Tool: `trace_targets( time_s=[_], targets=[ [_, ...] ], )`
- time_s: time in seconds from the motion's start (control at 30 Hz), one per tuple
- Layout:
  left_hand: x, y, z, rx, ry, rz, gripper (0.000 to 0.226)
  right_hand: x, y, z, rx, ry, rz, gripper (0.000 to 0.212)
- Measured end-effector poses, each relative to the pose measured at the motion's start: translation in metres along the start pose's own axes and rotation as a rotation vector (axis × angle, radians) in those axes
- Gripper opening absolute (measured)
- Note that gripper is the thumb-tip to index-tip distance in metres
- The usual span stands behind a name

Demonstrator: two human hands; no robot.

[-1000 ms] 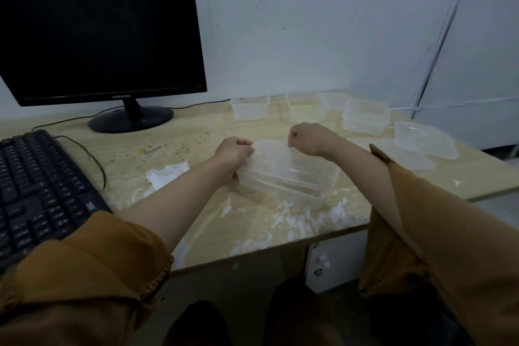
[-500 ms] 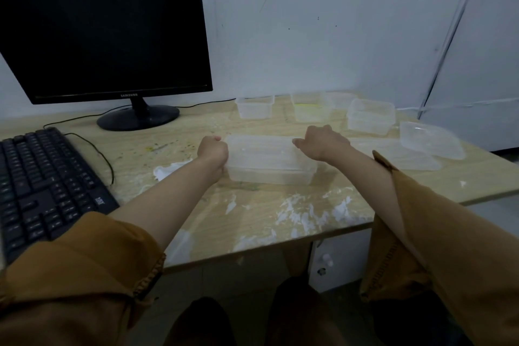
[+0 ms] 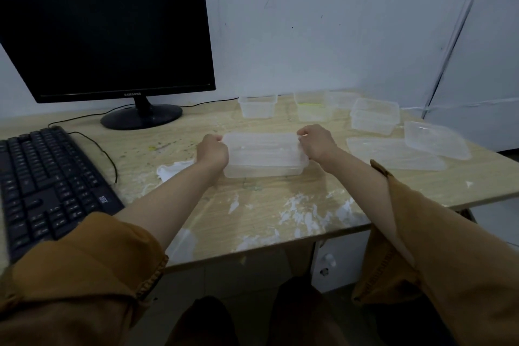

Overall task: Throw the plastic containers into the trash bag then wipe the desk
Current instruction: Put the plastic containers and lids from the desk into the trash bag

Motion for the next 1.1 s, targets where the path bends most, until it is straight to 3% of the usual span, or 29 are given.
trace_targets(
  time_s=[0.27, 0.37, 0.5, 0.63, 0.77, 0.93, 1.1],
  targets=[
    [0.001, -0.003, -0.001, 0.015, 0.065, 0.064, 0.033, 0.005, 0.010, -0.006, -0.092, -0.328, 0.128, 0.032],
    [0.003, -0.003, -0.002, 0.059, 0.099, 0.048, 0.041, 0.005, 0.015, -0.005, -0.105, -0.424, 0.189, 0.029],
    [0.006, 0.002, -0.004, -0.002, 0.161, -0.007, 0.050, 0.006, 0.024, -0.002, -0.075, -0.424, 0.166, 0.036],
    [0.007, 0.006, -0.003, -0.033, 0.229, -0.027, 0.040, 0.005, 0.031, -0.001, -0.066, -0.434, 0.142, 0.039],
    [0.008, 0.006, 0.001, -0.028, 0.302, -0.025, 0.033, 0.008, 0.034, 0.002, -0.062, -0.428, 0.106, 0.037],
    [0.006, 0.004, 0.008, 0.025, 0.415, -0.040, 0.031, 0.012, 0.030, -0.001, -0.099, -0.432, 0.138, 0.019],
    [0.000, 0.008, 0.008, 0.067, 0.420, -0.034, 0.035, 0.007, 0.029, -0.001, -0.127, -0.387, 0.090, 0.028]
  ],
)
Point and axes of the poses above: each hand's wrist, its own y-axis towards the middle knuckle, its own x-axis out of the palm, z = x × y, the point moved 4 cm from there along y, towards the middle knuckle, and after that the axes turned 7 degrees about y, right-handed, at the moved point
